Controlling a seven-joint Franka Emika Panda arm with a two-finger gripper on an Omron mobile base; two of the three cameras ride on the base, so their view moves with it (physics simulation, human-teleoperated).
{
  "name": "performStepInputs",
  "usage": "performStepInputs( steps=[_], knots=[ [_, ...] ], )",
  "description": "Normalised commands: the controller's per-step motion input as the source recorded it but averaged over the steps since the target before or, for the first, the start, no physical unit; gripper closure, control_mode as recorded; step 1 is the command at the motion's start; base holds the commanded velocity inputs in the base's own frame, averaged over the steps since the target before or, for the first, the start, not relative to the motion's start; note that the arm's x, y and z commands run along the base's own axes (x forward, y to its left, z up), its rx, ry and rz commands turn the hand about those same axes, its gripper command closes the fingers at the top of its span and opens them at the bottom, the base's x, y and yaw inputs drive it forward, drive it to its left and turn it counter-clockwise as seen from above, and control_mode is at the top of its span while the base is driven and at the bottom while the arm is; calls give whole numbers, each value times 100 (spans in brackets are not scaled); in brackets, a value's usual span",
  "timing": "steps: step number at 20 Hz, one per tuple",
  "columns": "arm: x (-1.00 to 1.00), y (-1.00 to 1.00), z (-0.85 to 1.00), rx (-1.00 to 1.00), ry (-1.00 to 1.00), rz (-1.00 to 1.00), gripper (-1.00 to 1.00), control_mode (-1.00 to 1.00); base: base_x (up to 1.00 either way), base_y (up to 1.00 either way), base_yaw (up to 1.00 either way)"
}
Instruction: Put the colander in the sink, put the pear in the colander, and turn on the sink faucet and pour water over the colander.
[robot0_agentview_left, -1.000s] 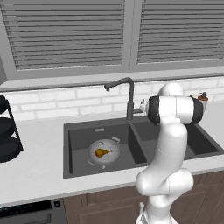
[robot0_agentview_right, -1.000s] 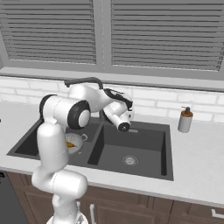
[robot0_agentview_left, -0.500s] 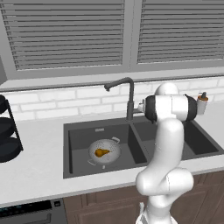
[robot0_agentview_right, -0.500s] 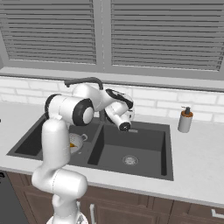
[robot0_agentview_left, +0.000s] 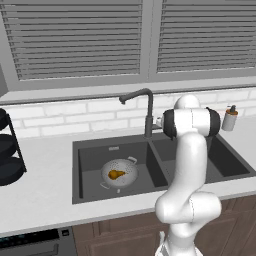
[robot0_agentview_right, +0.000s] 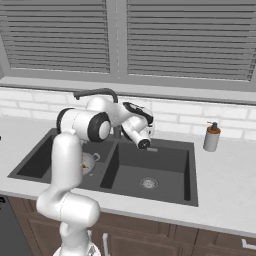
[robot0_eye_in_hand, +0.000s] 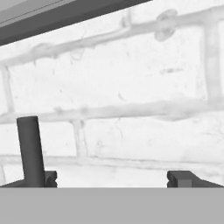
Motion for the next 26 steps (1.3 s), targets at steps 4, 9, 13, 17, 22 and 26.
performStepInputs(
  steps=[4, 9, 13, 17, 22, 26],
  knots=[
    [41, -2, -5, 0, 0, 0, -100, -100, 0, 0, 0],
    [27, -5, -2, 0, 0, -1, -100, -100, 0, 0, 0],
    [3, -43, 0, 0, 0, -8, -100, -100, 0, 0, 0],
    [0, -65, 0, 1, 0, -13, -100, -100, 0, 0, 0],
    [0, -75, 0, 3, 0, -14, -100, -100, 0, 0, 0],
    [0, -88, 2, 9, 0, -9, -100, -100, 0, 0, 0]
  ],
)
